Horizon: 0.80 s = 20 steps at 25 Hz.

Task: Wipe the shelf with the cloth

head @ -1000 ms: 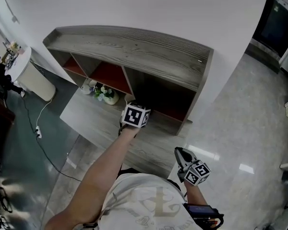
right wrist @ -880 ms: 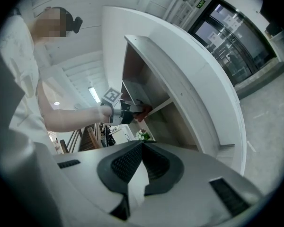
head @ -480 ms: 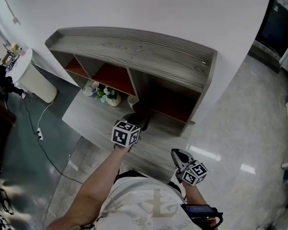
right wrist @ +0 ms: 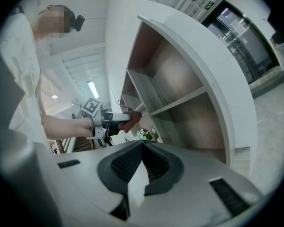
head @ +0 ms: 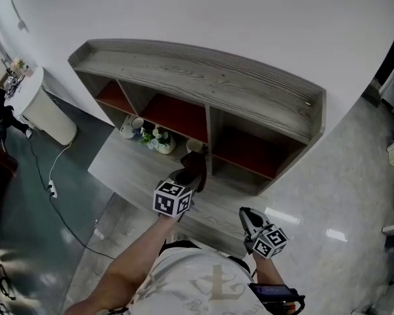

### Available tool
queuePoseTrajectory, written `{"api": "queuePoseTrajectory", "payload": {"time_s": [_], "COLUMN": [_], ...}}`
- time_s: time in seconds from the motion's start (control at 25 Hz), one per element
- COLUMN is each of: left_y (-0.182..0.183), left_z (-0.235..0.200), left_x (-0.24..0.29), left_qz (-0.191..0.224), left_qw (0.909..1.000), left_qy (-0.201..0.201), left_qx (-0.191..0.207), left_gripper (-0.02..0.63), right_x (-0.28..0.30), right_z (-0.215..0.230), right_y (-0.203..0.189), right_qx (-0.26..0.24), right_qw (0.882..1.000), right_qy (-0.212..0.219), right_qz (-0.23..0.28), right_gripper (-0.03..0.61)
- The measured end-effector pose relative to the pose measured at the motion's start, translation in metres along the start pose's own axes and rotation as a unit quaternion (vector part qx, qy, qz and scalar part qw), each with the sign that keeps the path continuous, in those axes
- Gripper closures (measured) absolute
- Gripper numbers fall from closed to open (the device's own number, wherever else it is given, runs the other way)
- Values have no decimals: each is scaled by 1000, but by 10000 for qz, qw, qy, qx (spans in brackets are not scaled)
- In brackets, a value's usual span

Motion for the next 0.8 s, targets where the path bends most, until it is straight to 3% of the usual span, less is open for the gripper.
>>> {"api": "queuePoseTrajectory", "payload": {"time_s": [0.36, 0.6, 0.8], "left_y": [10, 38, 70], "left_z": [-41, -49, -59], "left_x": [-30, -41, -45], "left_qz": [73, 272, 325], "left_qw": [9989, 9943, 9907], "left_qy": [-466, -1026, -1254], "left_qx": [43, 51, 411], "left_gripper": [514, 514, 514], "right_x": [42, 69, 88], "right_z": [-32, -51, -62], "right_y": [3, 6, 9], "right_qx": [-55, -138, -162], "right_qw": [9996, 9990, 9982], "right_qy": [-286, -414, -573], "right_qz": [-23, -19, 65], "right_gripper": [574, 574, 574]}}
Point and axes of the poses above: the fingertips, and each gripper's own axes: x forward along the fingers, z to its right, y out of its top, the point moved 1 cm from there along -x, backward along the fingers, and after that the axes turned 12 degrees about -y, right-handed, at the moved point
